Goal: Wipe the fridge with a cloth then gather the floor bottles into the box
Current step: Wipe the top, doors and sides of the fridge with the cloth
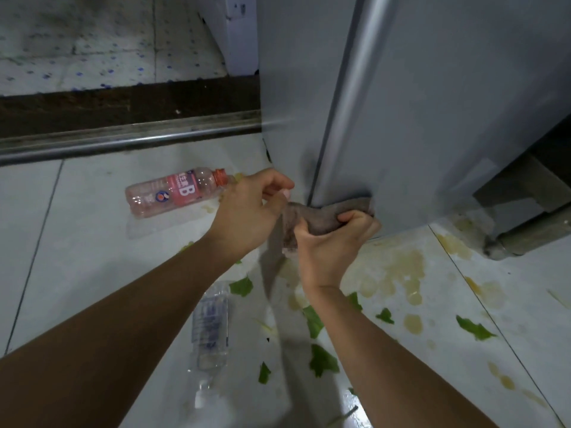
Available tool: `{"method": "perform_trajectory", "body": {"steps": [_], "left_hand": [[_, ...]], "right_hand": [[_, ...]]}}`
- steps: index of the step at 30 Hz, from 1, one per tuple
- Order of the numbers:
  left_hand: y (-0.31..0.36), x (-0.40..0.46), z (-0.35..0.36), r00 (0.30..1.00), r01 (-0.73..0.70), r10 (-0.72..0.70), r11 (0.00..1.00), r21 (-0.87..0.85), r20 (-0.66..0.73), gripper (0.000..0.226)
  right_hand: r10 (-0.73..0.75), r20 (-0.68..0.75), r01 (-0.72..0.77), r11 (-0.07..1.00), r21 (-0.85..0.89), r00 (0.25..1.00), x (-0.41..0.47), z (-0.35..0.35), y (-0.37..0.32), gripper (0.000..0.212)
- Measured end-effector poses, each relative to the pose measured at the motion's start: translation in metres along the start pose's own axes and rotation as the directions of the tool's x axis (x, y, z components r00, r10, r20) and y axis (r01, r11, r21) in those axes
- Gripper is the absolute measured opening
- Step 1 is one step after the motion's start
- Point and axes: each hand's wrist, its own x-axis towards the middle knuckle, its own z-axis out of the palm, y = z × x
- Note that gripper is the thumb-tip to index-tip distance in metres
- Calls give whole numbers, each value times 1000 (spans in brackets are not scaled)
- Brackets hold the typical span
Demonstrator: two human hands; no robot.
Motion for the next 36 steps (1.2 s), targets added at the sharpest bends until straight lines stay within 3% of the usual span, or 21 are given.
{"method": "perform_trajectory", "body": {"steps": [4,9,12,16,21,26,30,36], "left_hand": [[-6,-1,7,999,-33,31,999,26,38,15],[-5,-2,17,996,-43,38,997,62,82,14],[0,-4,27,995,-32,27,998,53,98,13],[5,-3,44,998,16,-23,993,115,58,19],[7,-2,53,995,103,-99,980,168,-30,21],[13,-6,57,988,147,-136,970,194,-66,28],[16,-7,60,985,167,-150,958,234,-87,32],[8,-8,63,992,107,-81,951,292,-97,30]], "right_hand": [[279,94,-266,955,-135,956,-25,8,34,49],[440,200,-399,892,-214,875,-28,14,54,58],[343,238,-320,939,-129,909,-20,-1,59,40],[253,205,-242,967,-74,946,14,-28,75,44],[344,208,-330,939,-100,916,58,-49,89,38],[353,128,-358,934,15,927,30,-26,59,36],[300,283,-294,954,-67,911,19,-26,67,32],[329,281,-270,935,-229,901,99,-60,121,28]]}}
